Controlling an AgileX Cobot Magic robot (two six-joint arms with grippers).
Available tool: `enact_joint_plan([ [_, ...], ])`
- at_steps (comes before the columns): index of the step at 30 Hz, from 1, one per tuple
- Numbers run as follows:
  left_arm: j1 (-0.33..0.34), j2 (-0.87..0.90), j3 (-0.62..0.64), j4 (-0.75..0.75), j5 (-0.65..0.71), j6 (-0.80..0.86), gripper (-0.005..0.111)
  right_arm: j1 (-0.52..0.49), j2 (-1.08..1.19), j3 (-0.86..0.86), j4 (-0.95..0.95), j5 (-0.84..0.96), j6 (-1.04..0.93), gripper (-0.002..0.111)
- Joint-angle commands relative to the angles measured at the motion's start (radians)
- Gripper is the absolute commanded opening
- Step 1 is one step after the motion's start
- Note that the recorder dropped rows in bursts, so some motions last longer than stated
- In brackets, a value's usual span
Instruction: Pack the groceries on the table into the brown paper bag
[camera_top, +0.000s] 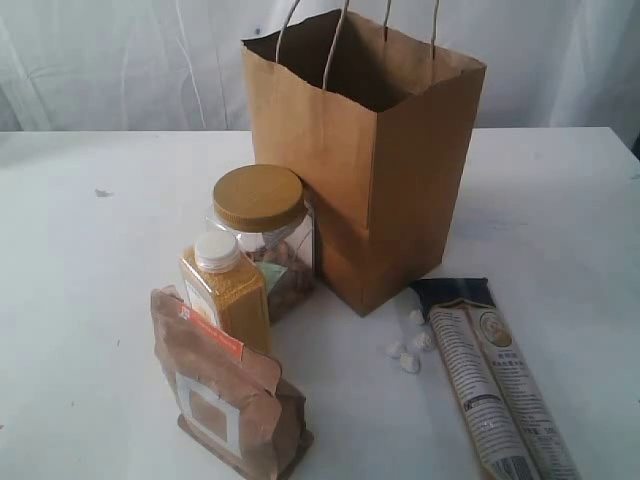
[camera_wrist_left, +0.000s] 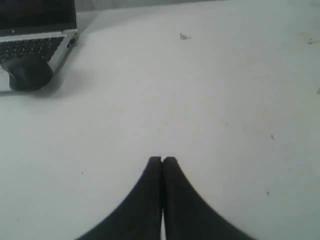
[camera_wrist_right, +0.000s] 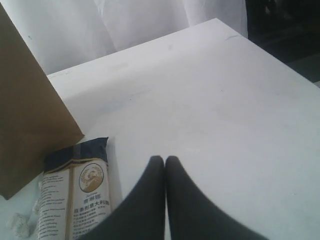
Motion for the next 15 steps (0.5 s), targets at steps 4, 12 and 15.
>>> enact_joint_plan([
  [4, -0.006, -0.003, 0.004, -0.095, -0.299, -0.203, 0.0, -0.006, -0.004, 0.002, -0.006, 0.0, 0.001, 0.0],
  [12, -0.006, -0.003, 0.004, -0.086, -0.899, -0.364, 0.0, -0.006, -0.004, 0.002, -0.006, 0.0, 0.001, 0.0],
  [15, -0.006, -0.003, -0.012, -0.098, -1.056, -0.284, 0.0, -0.006, -0.004, 0.002, -0.006, 0.0, 0.001, 0.0],
])
